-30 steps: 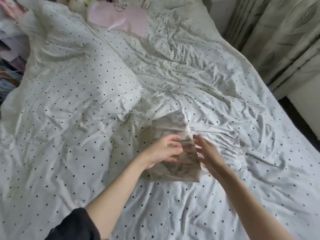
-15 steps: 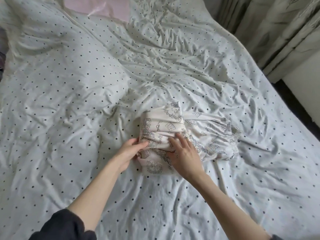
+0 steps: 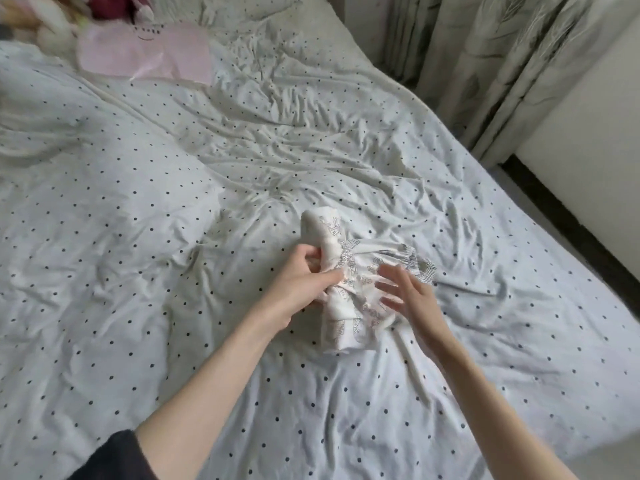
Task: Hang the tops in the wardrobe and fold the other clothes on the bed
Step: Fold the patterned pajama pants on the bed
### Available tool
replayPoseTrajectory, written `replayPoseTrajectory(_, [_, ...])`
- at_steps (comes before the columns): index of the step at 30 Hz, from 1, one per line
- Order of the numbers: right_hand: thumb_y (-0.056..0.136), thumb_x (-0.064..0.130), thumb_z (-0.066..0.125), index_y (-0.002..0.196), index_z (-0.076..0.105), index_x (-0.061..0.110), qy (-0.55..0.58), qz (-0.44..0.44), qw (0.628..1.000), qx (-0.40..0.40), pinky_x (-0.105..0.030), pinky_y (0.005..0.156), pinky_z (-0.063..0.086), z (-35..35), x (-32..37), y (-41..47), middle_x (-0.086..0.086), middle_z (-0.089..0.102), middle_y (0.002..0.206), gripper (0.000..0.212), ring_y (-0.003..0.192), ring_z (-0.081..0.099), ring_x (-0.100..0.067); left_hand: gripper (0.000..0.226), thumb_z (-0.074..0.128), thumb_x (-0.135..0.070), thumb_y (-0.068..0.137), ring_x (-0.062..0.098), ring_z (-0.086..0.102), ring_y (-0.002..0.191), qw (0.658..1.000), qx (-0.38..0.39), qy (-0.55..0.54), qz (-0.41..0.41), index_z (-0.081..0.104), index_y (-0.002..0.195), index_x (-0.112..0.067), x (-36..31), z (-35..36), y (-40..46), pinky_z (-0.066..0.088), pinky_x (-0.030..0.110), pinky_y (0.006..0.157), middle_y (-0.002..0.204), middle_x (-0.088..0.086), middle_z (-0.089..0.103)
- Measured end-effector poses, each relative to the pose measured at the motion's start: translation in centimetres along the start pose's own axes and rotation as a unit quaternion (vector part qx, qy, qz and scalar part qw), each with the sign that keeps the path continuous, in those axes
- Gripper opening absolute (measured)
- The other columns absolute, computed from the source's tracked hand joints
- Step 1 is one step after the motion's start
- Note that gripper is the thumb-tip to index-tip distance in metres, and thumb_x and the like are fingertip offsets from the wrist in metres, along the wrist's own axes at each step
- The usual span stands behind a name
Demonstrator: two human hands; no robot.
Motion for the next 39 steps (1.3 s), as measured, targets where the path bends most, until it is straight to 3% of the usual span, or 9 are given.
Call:
replayPoseTrajectory(4, [0.098,0.042,0.039,0.1,0.065,0.021,-0.023,0.024,0.998,-0.052,-0.026,0.072,0.051,-4.6,-0.4,0.6,0.003,0.068,0.098,0.034,0.084,0.065,-0.01,0.034,0.063,-0.033,0.087,0.008,0.058,0.082,0.982,0.105,0.151,0.037,0.05,0.117,-0.025,-1.0,7.3,1.8,0.052,0.029,0.078,0.103,-0.003,0.057])
replayPoseTrajectory(7, [0.097,0.045,0.041,0.094,0.065,0.021,-0.1,0.058,0.99,-0.087,-0.035,0.085,0.051,-7.3,-1.8,1.7,-0.007,0.069,0.101,0.034,0.092,0.064,-0.02,0.041,0.048,-0.038,0.095,0.022,0.036,0.127,0.895,0.174,0.4,0.09,0.048,0.134,-0.026,1.2,11.0,3.2,0.029,0.037,0.11,0.138,0.004,0.041])
replayPoseTrajectory(12, [0.093,0.032,0.054,0.087,0.065,0.027,-0.171,0.055,0.981,-0.075,-0.034,0.074,0.051,-8.4,-3.8,2.7,-0.005,0.071,0.093,0.014,0.081,0.064,-0.015,0.038,0.042,-0.038,0.096,0.016,0.021,0.137,0.786,0.186,0.565,0.168,0.046,0.134,-0.034,6.0,10.9,2.7,0.02,0.035,0.109,0.146,-0.005,0.03])
replayPoseTrajectory(17, [0.087,0.013,0.06,0.101,0.069,0.011,-0.203,0.098,0.967,-0.121,-0.035,0.076,0.048,-9.7,-6.4,3.8,-0.013,0.069,0.091,0.017,0.085,0.062,-0.024,0.012,0.064,-0.016,0.087,0.023,0.051,0.104,0.9,0.017,0.369,0.232,0.072,0.09,-0.008,5.1,8.0,2.8,0.035,0.025,0.092,0.103,0.005,0.06])
replayPoseTrajectory(21, [0.085,0.008,0.06,0.076,0.066,0.002,-0.226,0.151,0.959,-0.076,-0.029,0.062,0.035,-10.0,-7.8,4.6,-0.013,0.06,0.069,0.012,0.069,0.051,-0.021,0.025,0.072,-0.016,0.081,0.023,0.057,0.088,0.964,-0.162,0.192,0.082,0.059,0.099,-0.004,6.0,3.9,4.4,0.041,0.021,0.081,0.094,0.007,0.057])
replayPoseTrajectory(24, [0.085,0.008,0.055,0.073,0.063,0.01,-0.095,0.194,0.974,-0.072,-0.03,0.068,0.047,-11.4,-7.7,5.5,-0.006,0.056,0.071,0.014,0.069,0.051,-0.015,0.041,0.069,-0.028,0.084,0.016,0.061,0.089,0.987,-0.112,-0.001,-0.113,0.054,0.115,-0.006,8.2,3.9,6.1,0.052,0.032,0.081,0.102,0.006,0.062])
replayPoseTrajectory(30, [0.08,0.059,0.06,0.105,0.063,-0.003,-0.102,0.17,0.979,-0.052,-0.043,0.088,0.049,-11.2,-6.8,8.1,-0.021,0.061,0.115,0.067,0.105,0.059,-0.039,0.025,0.067,-0.02,0.086,0.018,0.066,0.089,0.981,-0.042,-0.076,-0.174,0.063,0.108,-0.01,8.8,5.1,7.3,0.055,0.031,0.076,0.103,0.007,0.069])
replayPoseTrajectory(34, [0.069,0.035,0.079,0.063,0.06,0.01,-0.093,0.168,0.981,-0.024,-0.015,0.042,0.041,-10.1,-7.0,9.0,-0.001,0.067,0.061,0.032,0.055,0.06,-0.014,0.018,0.067,-0.01,0.085,0.019,0.066,0.086,0.979,-0.013,-0.086,-0.183,0.064,0.103,-0.011,8.8,5.4,7.7,0.054,0.034,0.079,0.094,0.006,0.071])
replayPoseTrajectory(39, [0.075,0.015,0.077,0.081,0.059,0.006,-0.09,0.143,0.985,-0.043,-0.018,0.04,0.033,-10.5,-6.3,7.9,-0.005,0.057,0.069,0.02,0.052,0.051,-0.01,0.016,0.062,-0.002,0.086,0.016,0.064,0.077,0.978,-0.008,-0.135,-0.159,0.061,0.094,-0.016,7.9,6.1,7.1,0.054,0.035,0.071,0.087,0.002,0.068])
Point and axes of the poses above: each hand's wrist, its own y-axis towards the middle knuckle, its own z-axis out of the palm, x = y × z, the point moved 7 cm from there along y, towards the middle knuckle
